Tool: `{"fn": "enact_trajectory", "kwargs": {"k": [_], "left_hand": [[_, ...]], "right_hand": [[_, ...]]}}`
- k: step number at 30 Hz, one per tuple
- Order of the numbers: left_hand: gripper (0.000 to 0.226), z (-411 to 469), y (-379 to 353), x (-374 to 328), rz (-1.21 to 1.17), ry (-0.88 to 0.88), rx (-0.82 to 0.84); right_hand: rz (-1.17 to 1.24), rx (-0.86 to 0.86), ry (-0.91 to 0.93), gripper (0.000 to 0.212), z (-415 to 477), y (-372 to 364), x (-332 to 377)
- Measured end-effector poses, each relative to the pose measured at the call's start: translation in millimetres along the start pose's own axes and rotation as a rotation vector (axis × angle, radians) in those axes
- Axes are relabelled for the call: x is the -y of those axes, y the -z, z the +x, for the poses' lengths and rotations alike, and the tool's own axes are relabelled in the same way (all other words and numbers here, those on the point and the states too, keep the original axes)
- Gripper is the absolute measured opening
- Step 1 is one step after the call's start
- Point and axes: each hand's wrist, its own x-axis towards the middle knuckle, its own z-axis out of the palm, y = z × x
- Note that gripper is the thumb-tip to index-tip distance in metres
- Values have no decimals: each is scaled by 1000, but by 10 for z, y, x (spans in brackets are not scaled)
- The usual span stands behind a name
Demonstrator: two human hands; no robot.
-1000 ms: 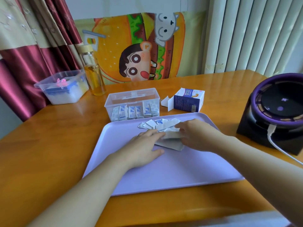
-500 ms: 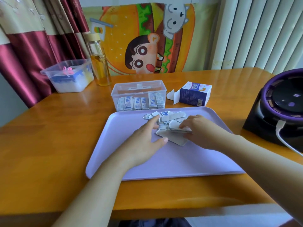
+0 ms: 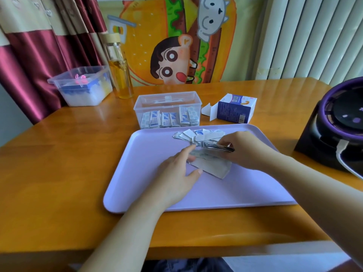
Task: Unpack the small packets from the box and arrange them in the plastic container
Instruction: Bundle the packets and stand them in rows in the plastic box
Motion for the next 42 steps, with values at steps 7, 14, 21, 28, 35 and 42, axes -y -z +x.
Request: {"fn": "enact_trajectory", "kwargs": {"k": [7,14,21,28,35,42], "left_hand": [[59,-14,-9,-6,-7,-1,-13],[58,-30,-15,40,-15,-31,-22],[37,5,116,-39,-229,-79,-334],[27,72,179,-156,-1277,153,-71],[23,69,144,-41,-1298,278,-256],[25,45,136,12,-1278,318,-385]], "right_hand": [[-58,113,-13,16,94,112,116],[53,164,-64,13,118,243,58],[401,-291,-88,23,55,304,187],[1475,77,-166,21,67,0,654],[1177,-158,-198,7,108,-179,836],[1019,-145,-155,15,242,-141,894]]}}
